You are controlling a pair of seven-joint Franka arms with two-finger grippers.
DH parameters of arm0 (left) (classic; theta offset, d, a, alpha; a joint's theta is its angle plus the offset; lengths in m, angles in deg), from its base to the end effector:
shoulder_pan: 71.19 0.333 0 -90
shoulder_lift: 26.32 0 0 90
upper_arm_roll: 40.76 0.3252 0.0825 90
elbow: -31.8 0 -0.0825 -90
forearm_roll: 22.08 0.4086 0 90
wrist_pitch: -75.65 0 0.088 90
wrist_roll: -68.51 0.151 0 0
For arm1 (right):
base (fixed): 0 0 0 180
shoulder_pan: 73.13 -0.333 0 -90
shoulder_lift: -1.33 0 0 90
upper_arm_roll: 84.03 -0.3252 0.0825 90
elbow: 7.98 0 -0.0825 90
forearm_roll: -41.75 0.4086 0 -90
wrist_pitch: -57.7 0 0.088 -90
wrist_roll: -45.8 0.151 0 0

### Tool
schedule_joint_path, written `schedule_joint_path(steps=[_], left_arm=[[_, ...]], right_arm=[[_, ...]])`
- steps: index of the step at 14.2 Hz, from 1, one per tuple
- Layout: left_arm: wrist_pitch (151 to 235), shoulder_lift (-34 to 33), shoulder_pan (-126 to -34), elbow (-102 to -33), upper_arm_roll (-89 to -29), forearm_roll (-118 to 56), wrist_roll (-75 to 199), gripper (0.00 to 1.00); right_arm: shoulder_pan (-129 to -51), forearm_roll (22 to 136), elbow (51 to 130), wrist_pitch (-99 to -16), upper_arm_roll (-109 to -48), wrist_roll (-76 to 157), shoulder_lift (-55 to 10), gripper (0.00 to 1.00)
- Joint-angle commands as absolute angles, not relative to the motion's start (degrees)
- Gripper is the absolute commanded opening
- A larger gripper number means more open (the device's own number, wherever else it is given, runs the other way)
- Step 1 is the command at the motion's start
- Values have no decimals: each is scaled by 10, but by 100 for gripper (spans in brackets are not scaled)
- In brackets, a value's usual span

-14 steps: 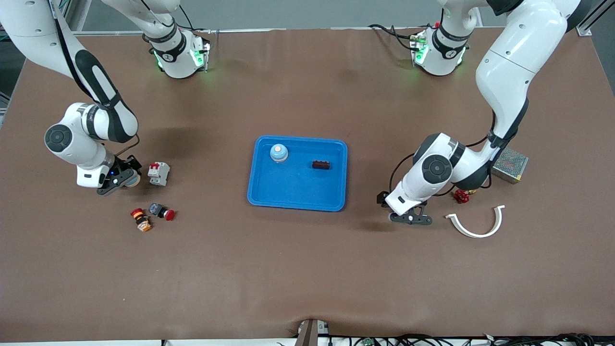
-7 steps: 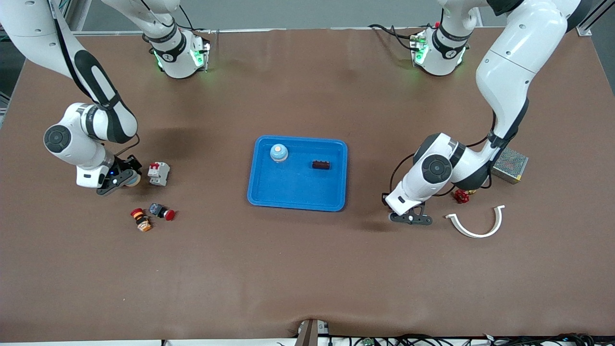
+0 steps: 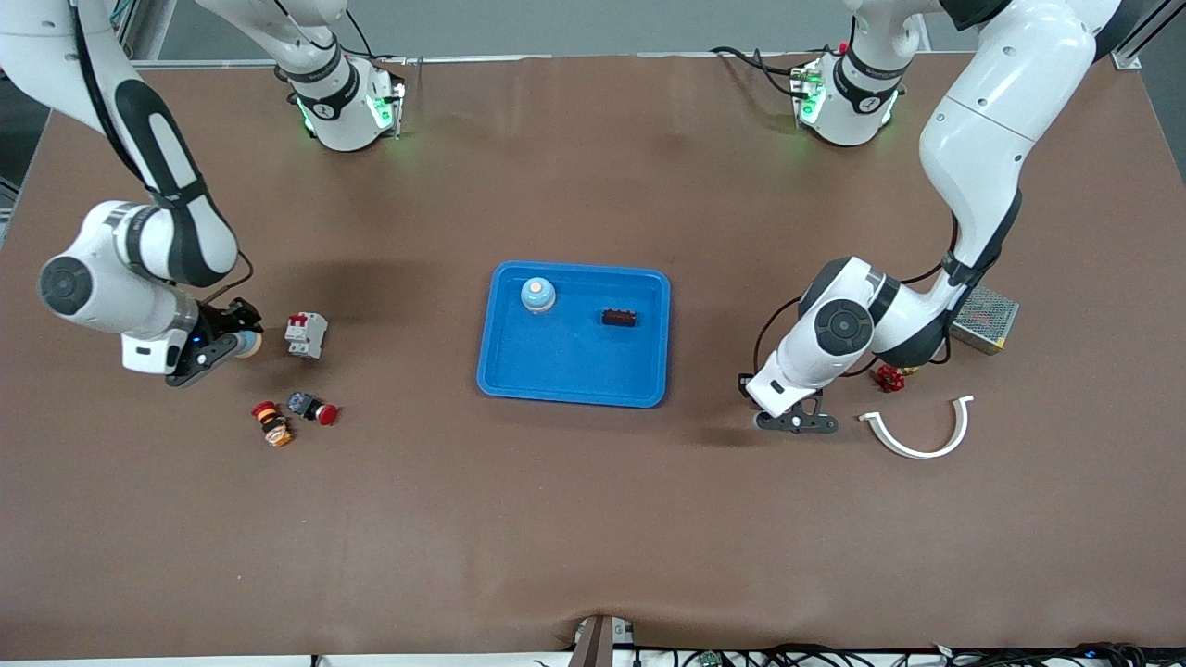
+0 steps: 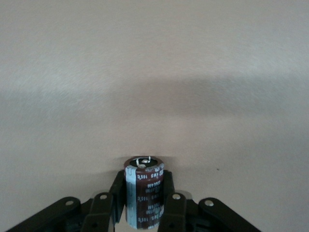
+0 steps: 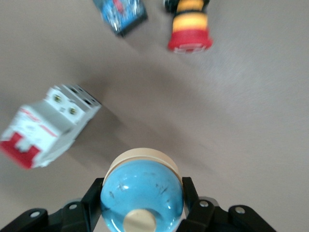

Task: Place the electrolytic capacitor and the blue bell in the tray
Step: 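Grasp the second capacitor with the left gripper while the right gripper grasps the bell, then carry the capacitor with the left gripper while the right gripper carries the bell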

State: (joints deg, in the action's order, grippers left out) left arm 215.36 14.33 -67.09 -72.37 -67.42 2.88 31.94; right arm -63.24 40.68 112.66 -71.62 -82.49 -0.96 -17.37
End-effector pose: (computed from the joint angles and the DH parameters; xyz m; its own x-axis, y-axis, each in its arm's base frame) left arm 0.6238 -0.2402 0.1248 0.9999 0.0087 0.0066 0.0085 -0.9997 0.0232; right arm 0.5600 -0.1148 0.1945 0.7960 0.5903 -0.1344 0.5795 -0.8071 -0.1126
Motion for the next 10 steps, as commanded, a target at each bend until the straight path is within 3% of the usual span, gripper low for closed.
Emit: schedule_joint_path(steps=[1,6,10], left_arm=[[2131,131,-667,-721,-678,32,203,0],[2129,129,-665,-691,-687,-88,22,0],[2129,129,-684,-665,-693,-107,-155,0]], right_arm=[[-649,418,1024,-591,-831,24,-171,39],[-733,418,918,-476,-831,199,-166,39],[-817,434,902,-464,-831,382,-166,39]])
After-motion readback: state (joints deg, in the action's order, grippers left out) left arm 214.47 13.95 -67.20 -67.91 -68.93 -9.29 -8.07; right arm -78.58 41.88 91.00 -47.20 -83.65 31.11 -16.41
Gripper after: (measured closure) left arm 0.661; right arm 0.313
